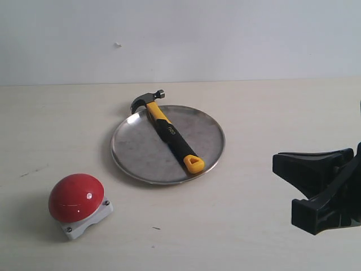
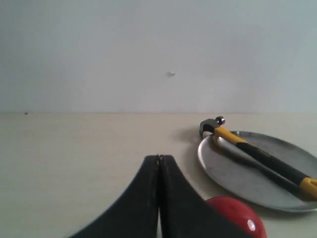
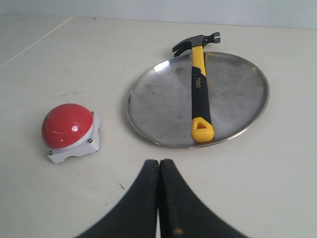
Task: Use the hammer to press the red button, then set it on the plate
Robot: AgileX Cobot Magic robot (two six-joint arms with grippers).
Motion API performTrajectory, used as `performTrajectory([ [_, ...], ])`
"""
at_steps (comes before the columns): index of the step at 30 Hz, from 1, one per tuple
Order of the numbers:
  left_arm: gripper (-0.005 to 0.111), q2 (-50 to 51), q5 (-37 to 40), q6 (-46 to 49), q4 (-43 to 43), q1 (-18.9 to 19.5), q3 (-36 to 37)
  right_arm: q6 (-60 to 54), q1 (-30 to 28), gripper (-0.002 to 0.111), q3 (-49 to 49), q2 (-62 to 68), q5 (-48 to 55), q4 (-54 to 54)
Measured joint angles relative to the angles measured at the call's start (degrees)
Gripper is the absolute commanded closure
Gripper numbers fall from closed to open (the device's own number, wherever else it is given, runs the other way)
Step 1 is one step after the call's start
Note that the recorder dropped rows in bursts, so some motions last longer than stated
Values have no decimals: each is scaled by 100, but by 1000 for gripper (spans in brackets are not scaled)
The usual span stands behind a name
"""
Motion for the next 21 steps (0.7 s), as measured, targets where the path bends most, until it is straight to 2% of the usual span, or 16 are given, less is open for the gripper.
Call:
performTrajectory([
  [5, 107, 0, 259, 302, -28, 0, 0, 0, 0, 108, 0, 0, 0, 25],
  [21, 107, 0, 285, 269, -56, 0, 0, 0, 0, 108, 0, 0, 0, 25],
])
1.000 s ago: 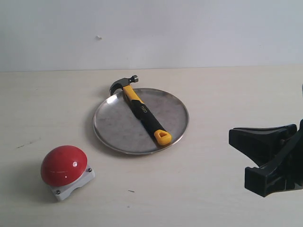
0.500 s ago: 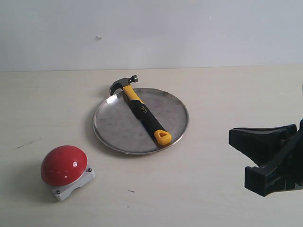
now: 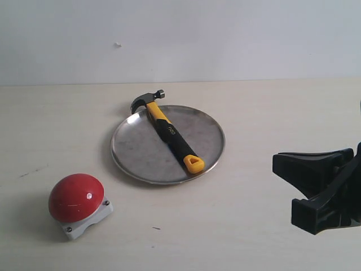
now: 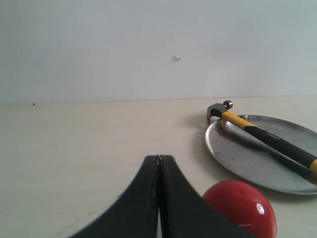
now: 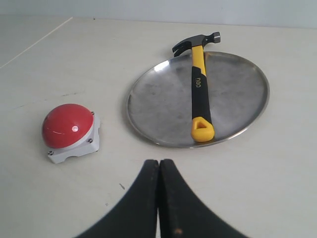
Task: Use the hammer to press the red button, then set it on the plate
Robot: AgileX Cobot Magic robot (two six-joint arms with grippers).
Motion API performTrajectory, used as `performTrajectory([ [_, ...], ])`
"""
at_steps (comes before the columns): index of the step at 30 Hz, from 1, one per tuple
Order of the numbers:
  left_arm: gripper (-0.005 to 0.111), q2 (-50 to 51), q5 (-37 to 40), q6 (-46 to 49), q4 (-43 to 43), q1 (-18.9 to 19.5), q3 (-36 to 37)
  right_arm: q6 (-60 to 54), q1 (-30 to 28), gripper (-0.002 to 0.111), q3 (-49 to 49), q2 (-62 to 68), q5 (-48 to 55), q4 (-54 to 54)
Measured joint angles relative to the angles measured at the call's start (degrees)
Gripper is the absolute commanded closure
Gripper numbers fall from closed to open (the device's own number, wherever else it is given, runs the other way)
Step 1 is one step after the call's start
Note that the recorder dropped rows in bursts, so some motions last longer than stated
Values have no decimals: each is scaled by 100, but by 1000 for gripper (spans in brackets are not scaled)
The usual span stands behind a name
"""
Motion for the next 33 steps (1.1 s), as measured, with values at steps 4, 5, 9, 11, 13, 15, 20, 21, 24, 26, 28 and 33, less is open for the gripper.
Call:
performTrajectory([
  [4, 107, 0, 0, 0, 0, 0, 0, 0, 0, 108, 0, 0, 0, 0],
  [5, 107, 0, 0, 0, 0, 0, 0, 0, 0, 108, 0, 0, 0, 0],
  [9, 107, 0, 11, 0, 0, 0, 0, 0, 0, 108, 0, 0, 0, 0],
  [11, 107, 0, 10, 0, 0, 0, 0, 0, 0, 108, 0, 0, 0, 16],
  [13, 107, 0, 10, 0, 0, 0, 0, 0, 15, 108, 0, 0, 0, 21],
  [15, 107, 0, 10, 0, 0, 0, 0, -24, 27, 108, 0, -4, 0, 21],
  [20, 107, 0, 10, 0, 0, 0, 0, -106, -164, 108, 0, -287, 10, 21],
  [21, 107, 0, 10, 0, 0, 0, 0, -111, -287, 108, 0, -422, 34, 21],
  [24, 107, 0, 10, 0, 0, 0, 0, -121, -747, 108, 48, -898, 93, 21],
  [26, 107, 0, 10, 0, 0, 0, 0, -121, -1043, 108, 155, -1246, 93, 21],
  [28, 107, 0, 10, 0, 0, 0, 0, -121, -1375, 108, 327, -1656, 93, 21],
  [33, 107, 0, 10, 0, 0, 0, 0, -121, -2080, 108, 751, -2638, 93, 21],
])
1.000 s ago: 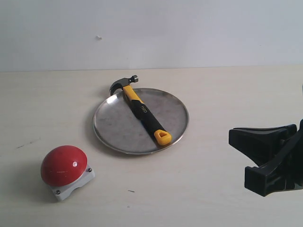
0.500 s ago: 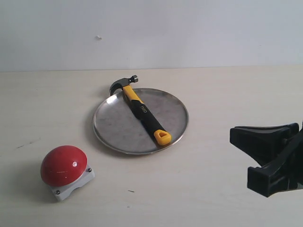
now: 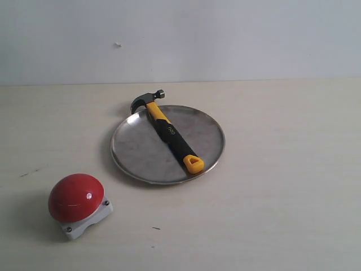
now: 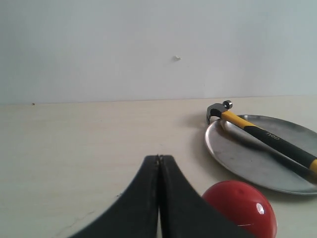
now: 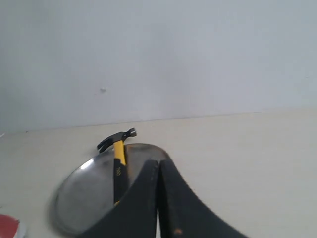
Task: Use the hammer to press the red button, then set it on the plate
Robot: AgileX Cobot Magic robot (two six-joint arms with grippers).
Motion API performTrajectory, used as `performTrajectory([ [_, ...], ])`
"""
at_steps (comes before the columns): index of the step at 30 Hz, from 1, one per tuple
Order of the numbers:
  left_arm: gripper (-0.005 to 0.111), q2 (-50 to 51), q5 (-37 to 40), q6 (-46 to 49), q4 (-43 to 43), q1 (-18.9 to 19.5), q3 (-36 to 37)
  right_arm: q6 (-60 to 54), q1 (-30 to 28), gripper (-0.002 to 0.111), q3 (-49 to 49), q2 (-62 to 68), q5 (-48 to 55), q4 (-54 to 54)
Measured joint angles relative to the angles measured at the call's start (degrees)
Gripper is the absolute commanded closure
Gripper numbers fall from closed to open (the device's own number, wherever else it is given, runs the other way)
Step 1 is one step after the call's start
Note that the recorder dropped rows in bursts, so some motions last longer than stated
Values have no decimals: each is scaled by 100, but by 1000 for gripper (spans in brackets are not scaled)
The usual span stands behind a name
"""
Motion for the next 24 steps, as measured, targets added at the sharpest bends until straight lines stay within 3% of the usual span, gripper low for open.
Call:
performTrajectory([
  [13, 107, 0, 0, 0, 0, 0, 0, 0, -1145, 108, 1052, -1811, 42, 24],
  [24, 107, 0, 0, 0, 0, 0, 0, 0, -1217, 108, 1052, -1876, 293, 24],
])
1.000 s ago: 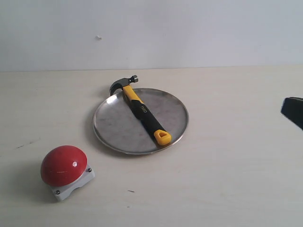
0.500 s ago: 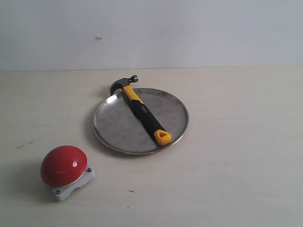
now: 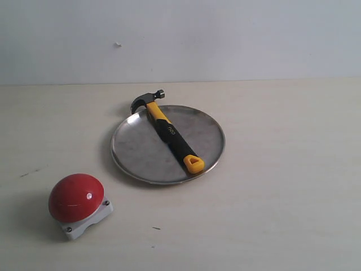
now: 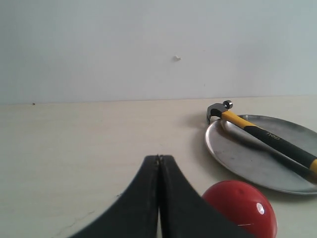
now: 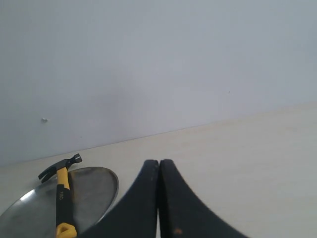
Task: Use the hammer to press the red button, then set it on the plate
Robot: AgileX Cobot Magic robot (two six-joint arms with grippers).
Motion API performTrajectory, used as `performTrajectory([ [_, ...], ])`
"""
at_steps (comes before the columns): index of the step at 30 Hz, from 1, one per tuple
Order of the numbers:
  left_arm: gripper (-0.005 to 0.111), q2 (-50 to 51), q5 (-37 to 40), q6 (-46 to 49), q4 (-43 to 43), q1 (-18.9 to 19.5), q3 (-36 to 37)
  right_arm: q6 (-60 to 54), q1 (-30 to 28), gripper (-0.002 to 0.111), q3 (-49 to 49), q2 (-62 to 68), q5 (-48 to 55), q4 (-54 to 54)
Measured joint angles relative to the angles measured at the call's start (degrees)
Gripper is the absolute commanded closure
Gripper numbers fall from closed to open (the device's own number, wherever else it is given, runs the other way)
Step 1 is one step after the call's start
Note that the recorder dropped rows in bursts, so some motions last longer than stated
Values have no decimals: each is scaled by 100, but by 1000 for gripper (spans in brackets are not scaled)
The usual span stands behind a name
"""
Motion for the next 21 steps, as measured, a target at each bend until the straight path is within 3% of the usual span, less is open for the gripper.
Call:
performTrajectory([
  [9, 107, 0, 0, 0, 0, 0, 0, 200, 0, 108, 0, 0, -135, 0],
  [14, 107, 0, 0, 0, 0, 0, 0, -241, -22, 108, 0, 0, -470, 125],
  [21, 107, 0, 0, 0, 0, 0, 0, -748, -690, 108, 0, 0, -588, 382],
])
